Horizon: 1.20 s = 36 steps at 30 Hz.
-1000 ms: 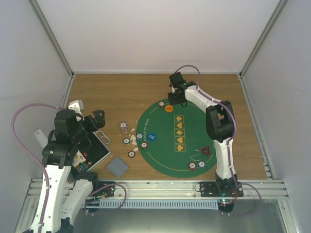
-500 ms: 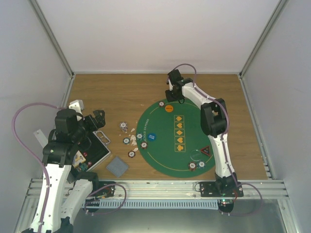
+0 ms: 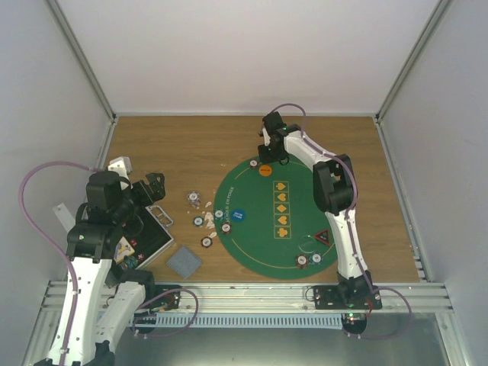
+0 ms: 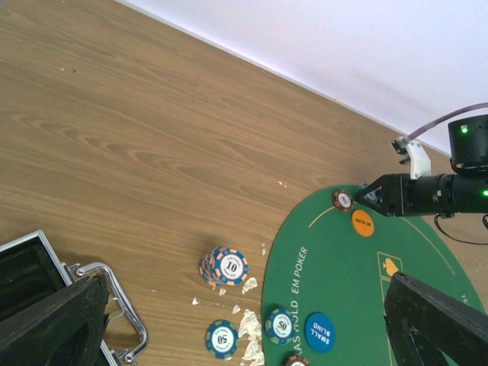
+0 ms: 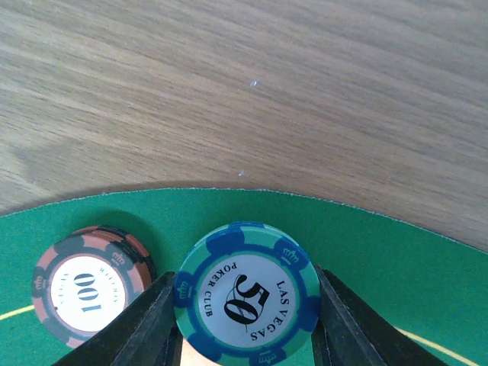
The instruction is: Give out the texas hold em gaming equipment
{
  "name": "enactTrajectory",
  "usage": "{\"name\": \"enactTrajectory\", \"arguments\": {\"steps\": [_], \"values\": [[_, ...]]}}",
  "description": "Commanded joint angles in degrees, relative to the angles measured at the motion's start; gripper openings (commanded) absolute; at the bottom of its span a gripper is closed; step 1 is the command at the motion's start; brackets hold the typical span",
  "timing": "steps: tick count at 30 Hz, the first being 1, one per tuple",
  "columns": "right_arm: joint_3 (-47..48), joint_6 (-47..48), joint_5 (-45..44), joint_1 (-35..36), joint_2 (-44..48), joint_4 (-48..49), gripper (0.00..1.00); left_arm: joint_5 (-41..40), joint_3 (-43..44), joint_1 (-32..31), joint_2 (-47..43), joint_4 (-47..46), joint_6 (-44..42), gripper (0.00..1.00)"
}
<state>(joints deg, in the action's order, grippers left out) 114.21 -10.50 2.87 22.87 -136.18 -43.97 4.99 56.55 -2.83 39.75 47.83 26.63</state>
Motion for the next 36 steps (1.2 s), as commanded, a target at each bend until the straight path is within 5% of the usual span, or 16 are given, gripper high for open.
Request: {"name": "enactTrajectory", "arguments": {"steps": [1,25,36], "values": [[1.6,0.8,0.8,0.2,-2.3,-1.1,0.36,-0.3,0.1,0.5,-0.3,-1.3,0.8,0.99],[4.3,-1.4,-2.2,0.2,1.2,-2.3,0.55,-0.4,0.9,0.5,-0.6,-1.1,0.8,0.99],[-3.3,-0.1,-1.6,8.5,14.3,1.9,0.85,-0.2,1.6,0.5,-1.2,-1.2,1.0,0.99]]}}
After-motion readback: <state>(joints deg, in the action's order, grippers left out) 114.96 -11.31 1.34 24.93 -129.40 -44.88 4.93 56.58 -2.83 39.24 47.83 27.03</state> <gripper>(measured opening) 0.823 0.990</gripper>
